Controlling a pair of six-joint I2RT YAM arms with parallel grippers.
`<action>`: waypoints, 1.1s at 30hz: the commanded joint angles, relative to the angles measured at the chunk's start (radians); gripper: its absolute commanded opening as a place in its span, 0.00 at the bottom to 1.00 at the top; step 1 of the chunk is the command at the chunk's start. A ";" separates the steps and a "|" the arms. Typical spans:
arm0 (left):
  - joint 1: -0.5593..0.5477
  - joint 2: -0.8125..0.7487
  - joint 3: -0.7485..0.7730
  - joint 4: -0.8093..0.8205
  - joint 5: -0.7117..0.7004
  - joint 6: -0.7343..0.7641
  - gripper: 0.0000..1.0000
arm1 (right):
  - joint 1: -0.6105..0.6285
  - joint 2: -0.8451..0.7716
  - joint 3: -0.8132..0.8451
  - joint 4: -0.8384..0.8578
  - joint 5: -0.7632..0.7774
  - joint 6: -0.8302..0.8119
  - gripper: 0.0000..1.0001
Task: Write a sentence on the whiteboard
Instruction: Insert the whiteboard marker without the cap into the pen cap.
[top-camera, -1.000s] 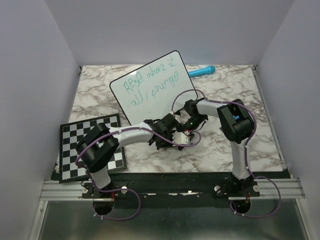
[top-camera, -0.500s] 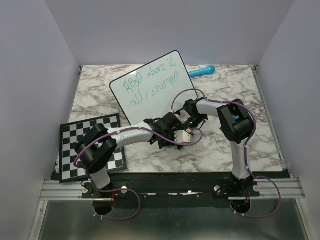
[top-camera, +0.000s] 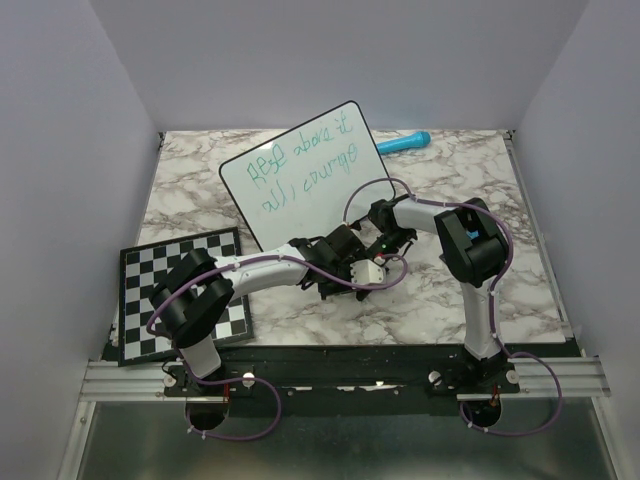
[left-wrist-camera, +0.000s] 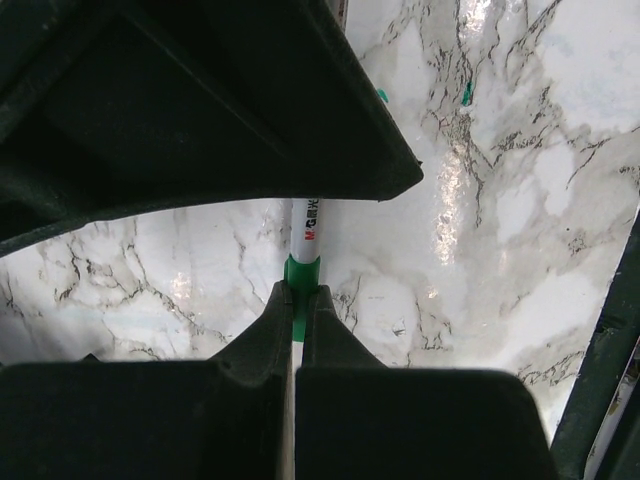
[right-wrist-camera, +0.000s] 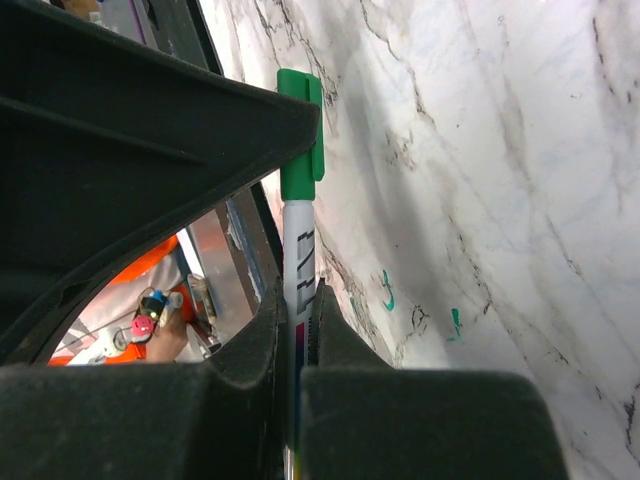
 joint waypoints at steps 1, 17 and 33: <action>-0.027 -0.048 0.033 0.096 0.056 -0.025 0.02 | 0.011 -0.011 0.015 0.062 -0.008 -0.006 0.01; -0.027 -0.103 -0.020 0.127 0.026 -0.067 0.13 | 0.006 -0.003 0.012 0.049 -0.040 -0.061 0.01; -0.027 -0.202 -0.021 0.087 0.003 -0.077 0.41 | -0.009 -0.023 0.016 0.017 -0.093 -0.116 0.01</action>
